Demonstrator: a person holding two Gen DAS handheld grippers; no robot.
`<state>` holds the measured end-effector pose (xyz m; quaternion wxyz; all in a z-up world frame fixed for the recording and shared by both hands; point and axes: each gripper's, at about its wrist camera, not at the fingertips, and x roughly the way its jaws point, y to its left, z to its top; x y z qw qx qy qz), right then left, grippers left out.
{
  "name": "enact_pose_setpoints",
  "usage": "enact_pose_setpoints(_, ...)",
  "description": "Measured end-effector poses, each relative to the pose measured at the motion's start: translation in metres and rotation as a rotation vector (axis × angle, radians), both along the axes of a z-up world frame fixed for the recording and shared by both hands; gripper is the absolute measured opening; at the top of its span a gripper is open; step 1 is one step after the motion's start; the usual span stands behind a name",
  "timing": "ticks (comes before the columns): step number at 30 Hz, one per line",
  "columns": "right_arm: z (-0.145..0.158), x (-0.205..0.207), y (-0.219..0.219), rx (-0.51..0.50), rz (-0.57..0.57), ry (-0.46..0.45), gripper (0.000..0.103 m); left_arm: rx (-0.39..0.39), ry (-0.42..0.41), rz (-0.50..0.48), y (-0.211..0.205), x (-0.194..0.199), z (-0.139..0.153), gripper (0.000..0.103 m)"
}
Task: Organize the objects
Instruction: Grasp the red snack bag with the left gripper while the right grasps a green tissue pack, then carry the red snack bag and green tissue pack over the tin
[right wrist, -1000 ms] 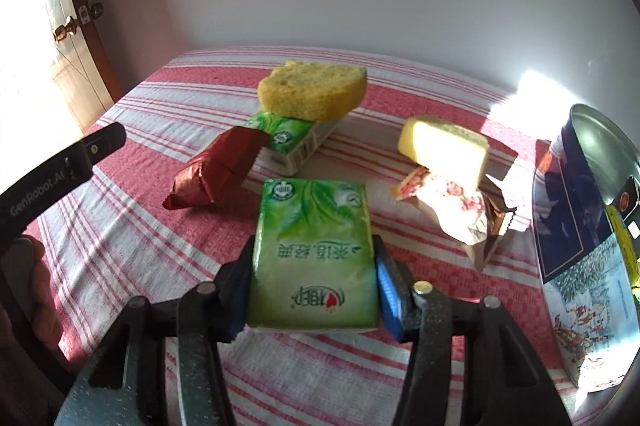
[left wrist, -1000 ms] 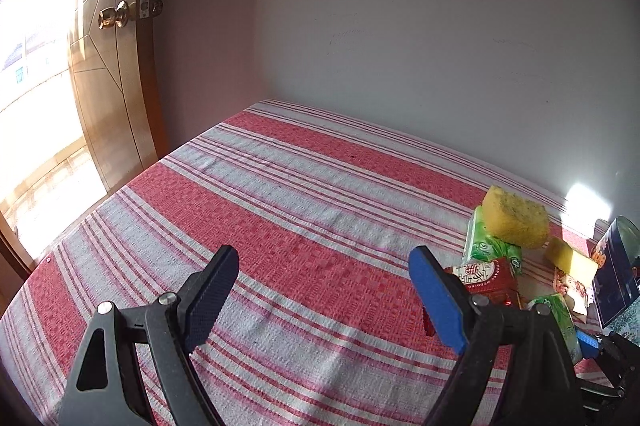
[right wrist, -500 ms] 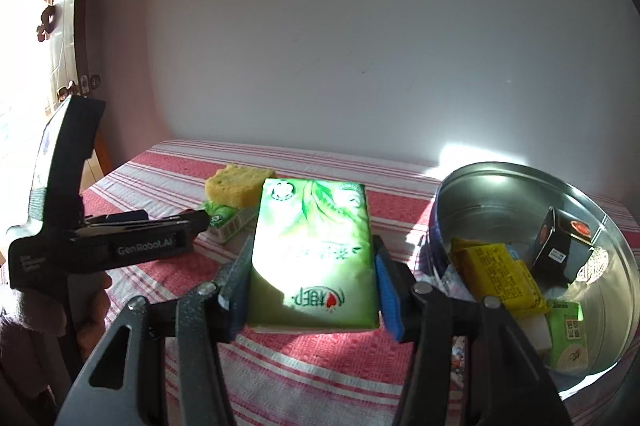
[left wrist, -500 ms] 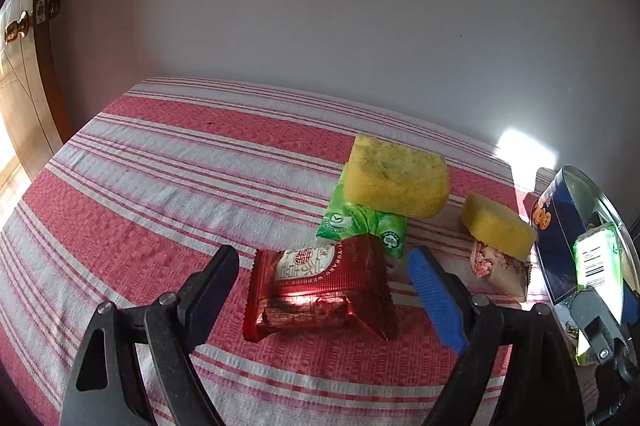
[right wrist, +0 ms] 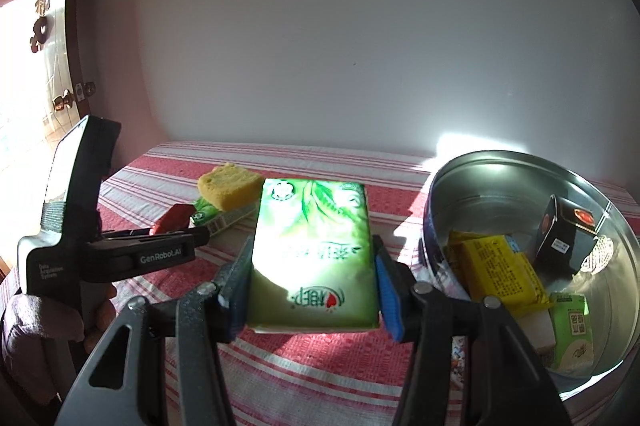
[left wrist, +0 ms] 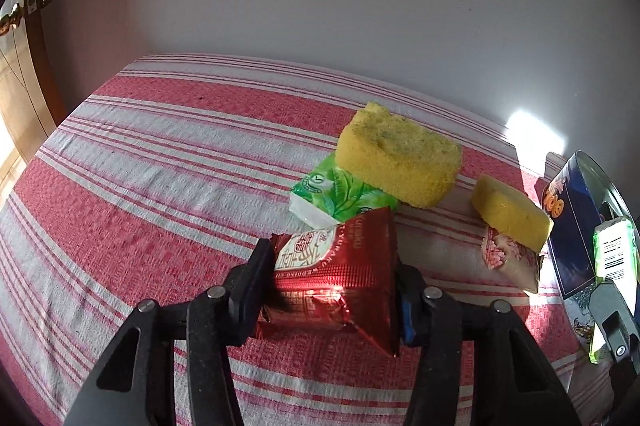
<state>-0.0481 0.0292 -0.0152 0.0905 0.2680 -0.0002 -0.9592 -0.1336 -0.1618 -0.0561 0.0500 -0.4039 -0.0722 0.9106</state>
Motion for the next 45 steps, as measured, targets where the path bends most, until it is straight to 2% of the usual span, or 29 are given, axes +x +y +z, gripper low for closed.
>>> enact_pose_setpoints(3,0.000,0.001,0.003,-0.006,-0.006,0.010,0.053,-0.009,0.072,0.045,-0.004,0.013,0.009,0.054)
enact_pose_setpoints(7,0.005,0.009,0.005,0.017,-0.040,0.080,0.053,-0.084,0.175,0.130,-0.001,0.037,0.022,0.054)
enact_pose_setpoints(11,0.009,0.014,0.010,0.027,-0.066,0.132,0.053,-0.154,0.257,0.175,0.008,0.055,0.031,0.055)
enact_pose_setpoints(17,0.010,0.020,0.009,0.046,-0.073,0.148,0.053,-0.224,0.331,0.174,0.020,0.073,0.040,0.055)
enact_pose_setpoints(30,0.015,0.043,0.028,0.066,-0.105,0.194,0.053,-0.241,0.337,0.160,0.048,0.087,0.039,0.055)
enact_pose_setpoints(45,0.025,0.073,0.090,0.065,-0.192,0.257,0.053,-0.207,0.349,0.058,0.105,0.104,0.047,0.055)
